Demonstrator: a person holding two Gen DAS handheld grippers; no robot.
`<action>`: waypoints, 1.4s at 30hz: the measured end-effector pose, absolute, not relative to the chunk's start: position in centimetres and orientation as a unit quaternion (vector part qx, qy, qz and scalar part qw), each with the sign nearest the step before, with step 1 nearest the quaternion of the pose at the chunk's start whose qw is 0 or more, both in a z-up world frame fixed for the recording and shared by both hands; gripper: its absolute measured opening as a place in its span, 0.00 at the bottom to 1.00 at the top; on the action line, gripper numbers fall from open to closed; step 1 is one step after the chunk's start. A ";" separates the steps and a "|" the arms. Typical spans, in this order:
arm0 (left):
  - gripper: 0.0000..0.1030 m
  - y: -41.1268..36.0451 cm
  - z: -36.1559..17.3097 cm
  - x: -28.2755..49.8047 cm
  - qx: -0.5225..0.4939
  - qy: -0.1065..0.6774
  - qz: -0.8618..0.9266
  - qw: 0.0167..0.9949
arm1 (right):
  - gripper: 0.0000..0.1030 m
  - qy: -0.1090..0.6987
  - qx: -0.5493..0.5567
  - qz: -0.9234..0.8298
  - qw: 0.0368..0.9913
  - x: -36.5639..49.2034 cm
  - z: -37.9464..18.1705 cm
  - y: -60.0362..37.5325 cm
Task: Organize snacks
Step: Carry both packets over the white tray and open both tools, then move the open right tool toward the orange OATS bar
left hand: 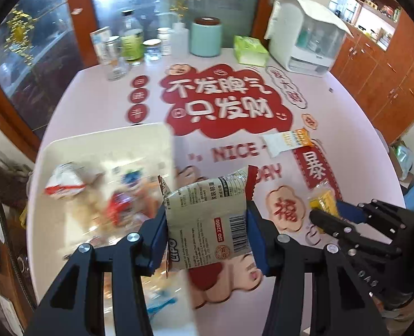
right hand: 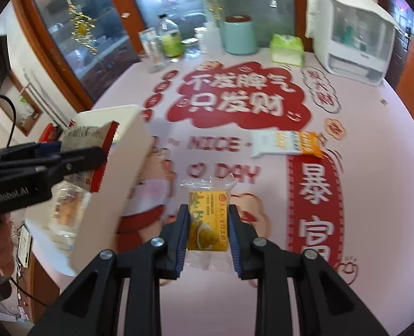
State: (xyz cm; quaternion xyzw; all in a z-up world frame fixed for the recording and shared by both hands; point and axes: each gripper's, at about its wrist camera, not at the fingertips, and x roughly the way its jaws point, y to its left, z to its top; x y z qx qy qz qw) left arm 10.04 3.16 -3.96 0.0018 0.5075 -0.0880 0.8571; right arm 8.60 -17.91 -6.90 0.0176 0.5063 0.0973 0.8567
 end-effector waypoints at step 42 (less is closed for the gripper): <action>0.77 20.8 -7.6 4.4 -0.032 0.532 0.043 0.845 | 0.42 0.550 -0.054 0.211 0.806 8.9 -7.8 4.0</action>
